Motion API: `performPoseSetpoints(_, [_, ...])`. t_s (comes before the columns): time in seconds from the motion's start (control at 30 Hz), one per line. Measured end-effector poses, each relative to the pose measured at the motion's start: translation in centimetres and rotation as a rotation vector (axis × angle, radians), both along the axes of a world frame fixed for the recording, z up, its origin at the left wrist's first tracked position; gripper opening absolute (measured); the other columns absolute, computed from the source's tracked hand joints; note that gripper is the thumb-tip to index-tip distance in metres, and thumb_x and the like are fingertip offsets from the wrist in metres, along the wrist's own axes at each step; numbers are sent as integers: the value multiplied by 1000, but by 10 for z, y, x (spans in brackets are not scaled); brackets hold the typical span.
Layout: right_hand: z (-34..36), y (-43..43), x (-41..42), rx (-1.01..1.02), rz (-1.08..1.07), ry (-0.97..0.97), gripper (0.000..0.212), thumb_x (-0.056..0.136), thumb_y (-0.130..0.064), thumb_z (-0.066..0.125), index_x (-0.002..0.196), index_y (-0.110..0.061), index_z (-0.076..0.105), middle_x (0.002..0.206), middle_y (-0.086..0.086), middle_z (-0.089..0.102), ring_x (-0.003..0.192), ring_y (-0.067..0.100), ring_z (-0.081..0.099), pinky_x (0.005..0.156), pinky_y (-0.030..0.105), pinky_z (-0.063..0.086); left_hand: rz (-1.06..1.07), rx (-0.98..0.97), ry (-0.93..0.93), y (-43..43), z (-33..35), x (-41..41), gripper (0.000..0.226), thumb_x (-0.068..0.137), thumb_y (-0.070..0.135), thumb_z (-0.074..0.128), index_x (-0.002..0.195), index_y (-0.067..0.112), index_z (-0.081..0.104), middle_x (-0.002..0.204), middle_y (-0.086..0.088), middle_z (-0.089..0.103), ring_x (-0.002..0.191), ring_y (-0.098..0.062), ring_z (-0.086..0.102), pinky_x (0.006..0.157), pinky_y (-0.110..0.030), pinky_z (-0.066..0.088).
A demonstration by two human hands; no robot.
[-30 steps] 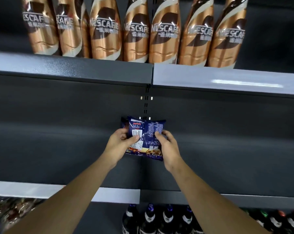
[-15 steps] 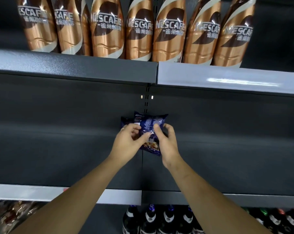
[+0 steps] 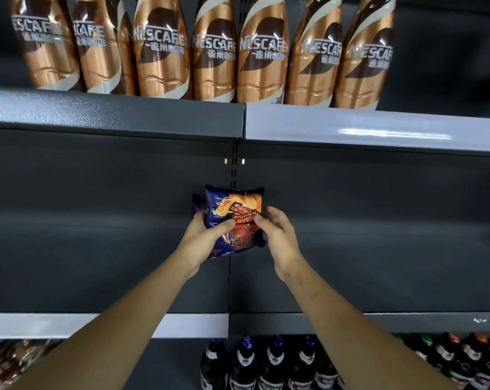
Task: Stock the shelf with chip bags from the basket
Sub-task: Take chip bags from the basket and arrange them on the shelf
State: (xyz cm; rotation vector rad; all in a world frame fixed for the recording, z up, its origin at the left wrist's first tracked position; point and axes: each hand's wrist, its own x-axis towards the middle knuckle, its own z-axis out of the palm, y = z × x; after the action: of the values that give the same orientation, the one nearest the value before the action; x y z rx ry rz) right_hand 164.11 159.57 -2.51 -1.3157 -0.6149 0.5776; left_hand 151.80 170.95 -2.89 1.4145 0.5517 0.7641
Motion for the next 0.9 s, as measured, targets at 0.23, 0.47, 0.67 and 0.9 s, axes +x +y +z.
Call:
performPoseSetpoints(0.23, [-13, 0, -1, -107, 47, 118, 46, 96, -33, 66, 138, -24, 48, 131, 6, 61, 118, 23, 60, 104, 44, 50, 8, -147, -92, -7, -2, -4, 41, 86, 26, 75, 124, 27, 59, 114, 2, 73, 106, -20, 70, 95, -42, 55])
performPoseSetpoints(0.47, [-19, -2, -9, -52, 169, 238, 42, 95, -31, 69, 126, -10, 51, 118, 21, 70, 98, 32, 75, 90, 44, 60, -43, -220, -176, -8, -1, -10, 44, 88, 28, 72, 130, 26, 59, 118, 2, 73, 109, -20, 69, 93, -39, 56])
performPoseSetpoints(0.67, [-12, 2, -6, -7, 17, 141, 30, 96, -9, 66, 121, -13, 52, 122, 13, 67, 105, 28, 71, 73, 35, 62, 49, -169, -125, 3, -5, -18, 35, 88, 28, 72, 120, 20, 62, 114, -2, 72, 108, -23, 68, 81, -32, 55])
performPoseSetpoints(0.9, [-6, 5, -2, -80, 8, -95, 66, 96, 0, 61, 148, -31, 36, 111, -8, 62, 100, 12, 65, 79, 27, 55, 97, 149, 133, 26, -7, -28, 65, 78, 40, 81, 134, 24, 54, 118, 4, 64, 109, -9, 61, 90, -23, 46])
